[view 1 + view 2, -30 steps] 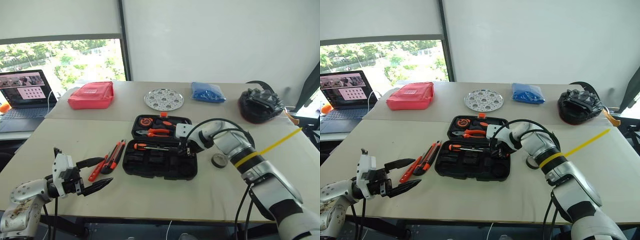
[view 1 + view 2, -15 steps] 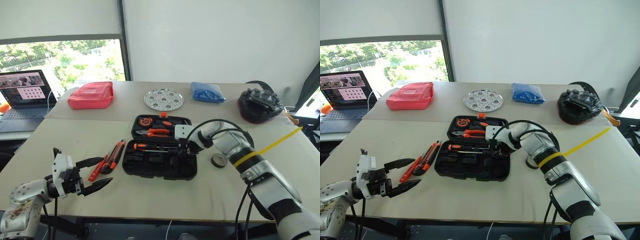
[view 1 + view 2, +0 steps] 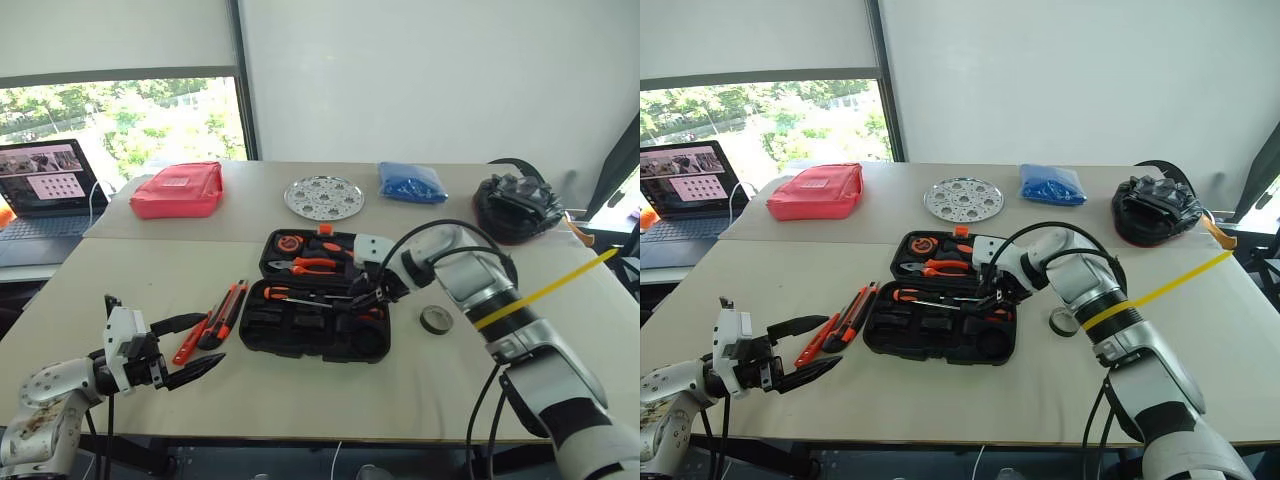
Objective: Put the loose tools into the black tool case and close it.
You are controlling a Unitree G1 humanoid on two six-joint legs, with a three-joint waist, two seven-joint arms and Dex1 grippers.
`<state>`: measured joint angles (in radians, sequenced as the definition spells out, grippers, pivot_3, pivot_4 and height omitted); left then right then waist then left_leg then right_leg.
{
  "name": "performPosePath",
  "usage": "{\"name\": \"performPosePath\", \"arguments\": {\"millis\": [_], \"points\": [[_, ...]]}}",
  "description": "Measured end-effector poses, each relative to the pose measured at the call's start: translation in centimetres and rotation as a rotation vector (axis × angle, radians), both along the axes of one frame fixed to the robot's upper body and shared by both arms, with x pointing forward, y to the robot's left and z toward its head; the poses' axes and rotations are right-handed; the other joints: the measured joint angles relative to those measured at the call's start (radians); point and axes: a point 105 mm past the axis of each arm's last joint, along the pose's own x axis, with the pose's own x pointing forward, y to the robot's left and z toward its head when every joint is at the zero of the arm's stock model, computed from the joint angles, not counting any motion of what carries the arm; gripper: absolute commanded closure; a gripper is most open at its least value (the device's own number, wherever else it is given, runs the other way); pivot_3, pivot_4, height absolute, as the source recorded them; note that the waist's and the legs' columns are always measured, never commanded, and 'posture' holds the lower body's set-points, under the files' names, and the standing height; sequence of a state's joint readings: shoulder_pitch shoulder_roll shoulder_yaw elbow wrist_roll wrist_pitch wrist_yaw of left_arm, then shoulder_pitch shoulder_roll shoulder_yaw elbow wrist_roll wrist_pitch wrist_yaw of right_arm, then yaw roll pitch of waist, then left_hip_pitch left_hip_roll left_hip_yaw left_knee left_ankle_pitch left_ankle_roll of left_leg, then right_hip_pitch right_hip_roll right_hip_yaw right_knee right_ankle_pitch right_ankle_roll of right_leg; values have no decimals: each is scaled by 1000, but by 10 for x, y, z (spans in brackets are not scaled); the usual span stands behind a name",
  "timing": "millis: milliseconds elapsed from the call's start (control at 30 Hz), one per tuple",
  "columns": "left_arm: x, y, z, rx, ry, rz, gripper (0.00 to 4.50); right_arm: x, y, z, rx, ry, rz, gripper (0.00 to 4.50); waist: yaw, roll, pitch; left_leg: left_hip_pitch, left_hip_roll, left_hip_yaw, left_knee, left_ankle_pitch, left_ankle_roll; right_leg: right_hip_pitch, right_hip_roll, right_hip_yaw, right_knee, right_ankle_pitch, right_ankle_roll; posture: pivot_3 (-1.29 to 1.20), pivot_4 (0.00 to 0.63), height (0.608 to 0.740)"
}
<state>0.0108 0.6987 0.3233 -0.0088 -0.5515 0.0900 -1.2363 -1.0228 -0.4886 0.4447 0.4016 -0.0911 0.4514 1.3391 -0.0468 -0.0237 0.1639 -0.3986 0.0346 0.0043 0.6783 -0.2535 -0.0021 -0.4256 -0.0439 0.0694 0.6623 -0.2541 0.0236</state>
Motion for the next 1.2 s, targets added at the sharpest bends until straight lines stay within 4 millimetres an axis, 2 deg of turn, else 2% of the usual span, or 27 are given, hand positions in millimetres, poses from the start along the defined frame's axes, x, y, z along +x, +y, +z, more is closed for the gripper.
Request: {"name": "performPosePath", "arguments": {"millis": [67,100,233,867,967,1000,1067,1100,1200], "points": [[0,0,0,1,0,1,0,2,1,-2,2,-8,-2,4319,1,0,0,0,0,0,0,0,0,0,0,0,0,0,0,0,150,740],[0,0,0,2,0,2,0,4,0,-4,-1,-14,-5,4445,1,0,0,0,0,0,0,0,0,0,0,0,-1,0,0,0,150,740],[-1,1,-1,2,5,5,0,6,-1,-9,-15,-20,-9,4445,3,0,0,0,0,0,0,0,0,0,0,0,-1,0,0,0,150,740],[-3,2,-4,8,11,36,0,4,21,-17,-6,-40,22,4445,-18,0,0,5,1,-1,-1,0,0,3,0,0,1,0,-1,0,150,740],[-4,1,-4,14,9,39,0,1,21,-16,49,-30,15,4445,-20,0,0,5,1,-2,-1,0,0,3,0,0,1,0,-1,0,150,740],[-6,4,-4,17,12,47,0,-7,20,-14,136,-4,31,4445,-20,0,0,3,1,-3,-1,0,0,2,0,0,0,0,-1,0,150,740],[-10,12,-7,28,28,81,0,-18,13,-11,236,16,57,3908,-18,0,0,1,0,-4,-2,0,0,0,-1,0,0,0,0,0,150,740],[-11,16,-5,30,25,94,0,-23,6,-7,277,6,68,3815,-16,0,0,-1,0,-4,-2,0,0,-1,-1,-1,-1,0,0,0,150,740],[-22,44,-8,48,48,210,0,-38,-28,12,458,-79,55,2778,-4,0,0,-1,1,-5,-3,-1,1,1,-2,-1,-6,0,0,0,150,740]]}}
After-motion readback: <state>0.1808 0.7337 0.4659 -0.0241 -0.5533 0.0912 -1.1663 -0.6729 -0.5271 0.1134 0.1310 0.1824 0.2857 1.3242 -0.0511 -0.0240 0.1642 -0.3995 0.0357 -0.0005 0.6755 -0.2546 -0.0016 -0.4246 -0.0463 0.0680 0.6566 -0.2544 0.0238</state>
